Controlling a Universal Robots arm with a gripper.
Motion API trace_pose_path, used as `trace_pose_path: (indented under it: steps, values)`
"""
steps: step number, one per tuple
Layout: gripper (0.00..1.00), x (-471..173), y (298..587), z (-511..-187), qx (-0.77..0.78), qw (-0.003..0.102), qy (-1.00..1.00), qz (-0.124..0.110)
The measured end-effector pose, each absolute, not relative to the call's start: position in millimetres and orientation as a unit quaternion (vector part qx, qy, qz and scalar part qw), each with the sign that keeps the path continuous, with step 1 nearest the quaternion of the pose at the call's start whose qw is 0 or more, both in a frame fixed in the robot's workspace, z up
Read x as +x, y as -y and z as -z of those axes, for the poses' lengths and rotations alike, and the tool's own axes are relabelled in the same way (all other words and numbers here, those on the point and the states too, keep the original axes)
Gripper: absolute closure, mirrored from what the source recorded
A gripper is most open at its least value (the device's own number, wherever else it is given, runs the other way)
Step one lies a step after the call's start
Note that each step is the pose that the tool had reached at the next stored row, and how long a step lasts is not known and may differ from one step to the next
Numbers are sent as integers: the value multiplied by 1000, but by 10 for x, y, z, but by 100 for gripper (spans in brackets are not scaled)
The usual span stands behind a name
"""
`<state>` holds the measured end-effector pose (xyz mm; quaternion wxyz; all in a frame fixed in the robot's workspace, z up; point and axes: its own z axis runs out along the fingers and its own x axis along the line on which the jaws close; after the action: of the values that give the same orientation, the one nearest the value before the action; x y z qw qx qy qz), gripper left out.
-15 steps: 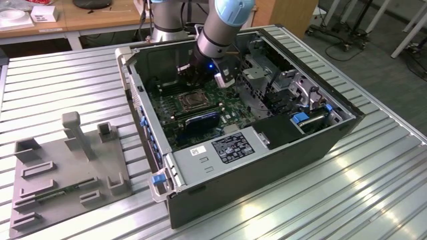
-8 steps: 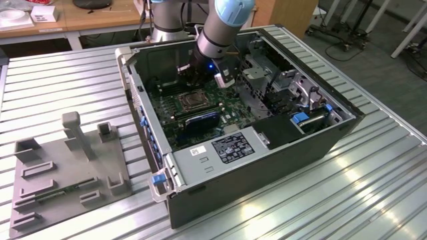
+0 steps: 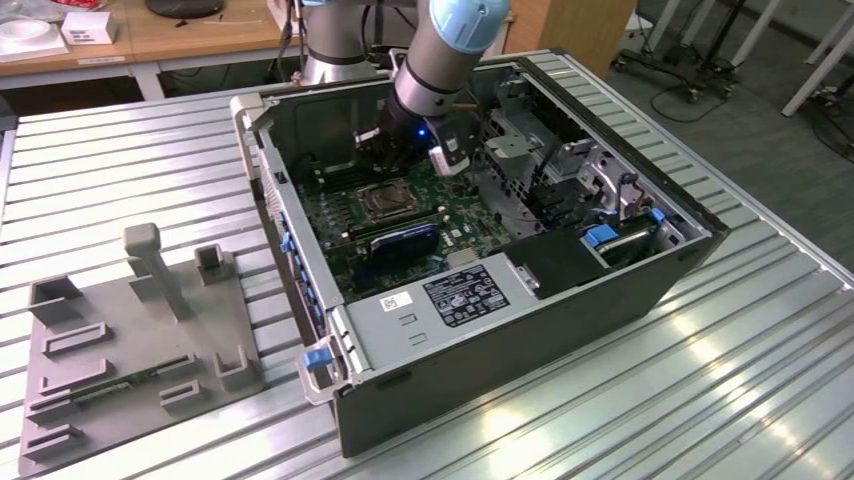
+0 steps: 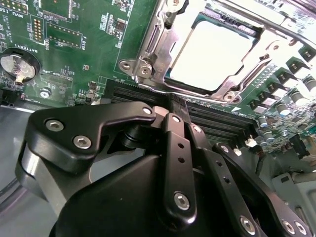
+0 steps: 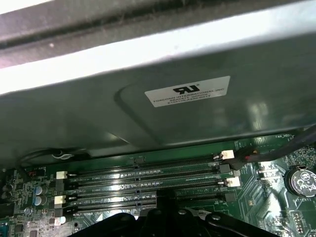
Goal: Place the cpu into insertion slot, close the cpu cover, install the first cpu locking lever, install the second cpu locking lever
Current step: 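Install the first cpu locking lever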
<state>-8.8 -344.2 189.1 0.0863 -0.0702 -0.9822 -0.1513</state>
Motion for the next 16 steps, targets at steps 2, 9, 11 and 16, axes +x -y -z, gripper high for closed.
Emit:
trace_pose_path:
  steps: [2,9,11,16]
  values:
    - [89,-88,3443,-1901,-70,86,982,152]
    - [89,-89,3450,-1903,-70,87,981,156]
    - [89,-89,3450,-1903,-70,87,981,156]
    - [89,-88,3451,-1937,-70,87,981,156]
